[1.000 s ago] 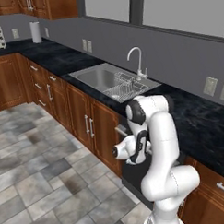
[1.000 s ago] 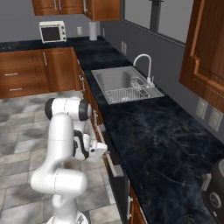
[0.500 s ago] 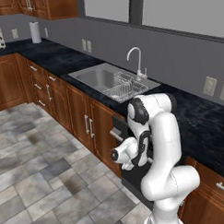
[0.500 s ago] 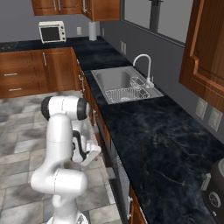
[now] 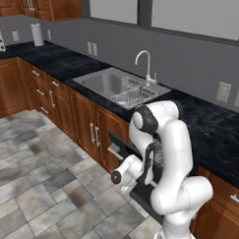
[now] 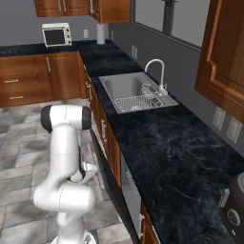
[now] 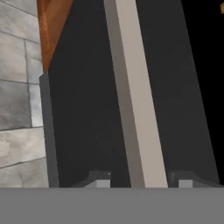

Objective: Open the dishwasher door and pull out the top rack.

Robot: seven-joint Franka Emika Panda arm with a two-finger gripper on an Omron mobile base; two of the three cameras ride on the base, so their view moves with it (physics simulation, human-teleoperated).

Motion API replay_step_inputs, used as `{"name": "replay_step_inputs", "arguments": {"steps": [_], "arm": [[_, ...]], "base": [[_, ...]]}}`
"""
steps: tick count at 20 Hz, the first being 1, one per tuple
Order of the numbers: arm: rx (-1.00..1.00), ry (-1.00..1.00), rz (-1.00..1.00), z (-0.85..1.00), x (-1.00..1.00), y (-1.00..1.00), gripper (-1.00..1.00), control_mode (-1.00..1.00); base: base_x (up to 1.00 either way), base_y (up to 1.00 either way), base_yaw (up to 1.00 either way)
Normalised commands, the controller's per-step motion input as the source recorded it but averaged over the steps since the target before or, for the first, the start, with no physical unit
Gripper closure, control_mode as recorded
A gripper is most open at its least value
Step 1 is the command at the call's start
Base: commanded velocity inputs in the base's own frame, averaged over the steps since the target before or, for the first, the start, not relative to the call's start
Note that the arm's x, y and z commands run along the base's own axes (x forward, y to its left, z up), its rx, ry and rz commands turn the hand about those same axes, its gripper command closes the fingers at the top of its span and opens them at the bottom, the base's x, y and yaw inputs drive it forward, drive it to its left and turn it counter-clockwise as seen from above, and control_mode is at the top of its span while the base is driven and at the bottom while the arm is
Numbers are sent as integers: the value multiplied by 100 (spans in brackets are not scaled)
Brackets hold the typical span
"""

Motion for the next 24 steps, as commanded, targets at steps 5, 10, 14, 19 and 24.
{"name": "replay_step_inputs", "arguments": {"steps": [5, 10, 14, 19, 24], "arm": [[5, 0, 12, -46, -26, 86, 100, -100], [6, 1, 12, -48, -15, 65, 100, -100], [9, 5, 12, -55, -6, 48, 100, -100], [12, 10, 12, -61, -2, 49, 100, -100], [16, 21, 10, -50, 0, 65, -100, -100]], "base": [[0, 0, 0], [0, 0, 0], [0, 0, 0], [0, 0, 0], [0, 0, 0]]}}
